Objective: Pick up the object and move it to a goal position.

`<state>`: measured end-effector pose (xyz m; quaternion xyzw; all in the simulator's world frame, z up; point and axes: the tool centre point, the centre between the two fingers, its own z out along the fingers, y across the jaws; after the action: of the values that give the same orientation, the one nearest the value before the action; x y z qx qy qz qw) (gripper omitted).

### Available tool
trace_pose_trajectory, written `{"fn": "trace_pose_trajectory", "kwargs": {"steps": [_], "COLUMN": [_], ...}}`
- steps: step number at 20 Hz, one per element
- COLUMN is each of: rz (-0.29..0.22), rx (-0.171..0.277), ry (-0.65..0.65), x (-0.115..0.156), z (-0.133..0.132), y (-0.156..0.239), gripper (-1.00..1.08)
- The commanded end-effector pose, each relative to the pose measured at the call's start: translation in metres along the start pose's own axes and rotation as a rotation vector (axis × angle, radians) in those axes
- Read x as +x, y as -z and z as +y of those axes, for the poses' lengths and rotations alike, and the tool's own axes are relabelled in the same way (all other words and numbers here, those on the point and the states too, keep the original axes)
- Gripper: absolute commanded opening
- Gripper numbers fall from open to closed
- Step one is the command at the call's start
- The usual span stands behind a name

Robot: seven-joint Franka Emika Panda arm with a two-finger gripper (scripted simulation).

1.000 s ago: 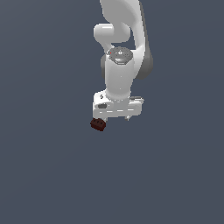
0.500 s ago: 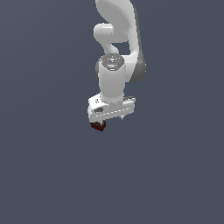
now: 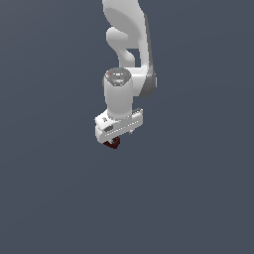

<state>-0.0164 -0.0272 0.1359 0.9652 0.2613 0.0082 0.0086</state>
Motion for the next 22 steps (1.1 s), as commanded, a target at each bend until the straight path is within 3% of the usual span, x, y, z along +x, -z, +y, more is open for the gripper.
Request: {"fn": "trace_pose_trajectory", "kwargs": {"steps": [1, 22], "rz": [-0.002, -0.006], "rx": [0.001, 0.019], "ry": [0.059, 0.521], "x": [-0.006, -0.059], "z": [0.003, 0.020], "y": [-0.006, -0.050], "gripper": [1.00, 1.00]}}
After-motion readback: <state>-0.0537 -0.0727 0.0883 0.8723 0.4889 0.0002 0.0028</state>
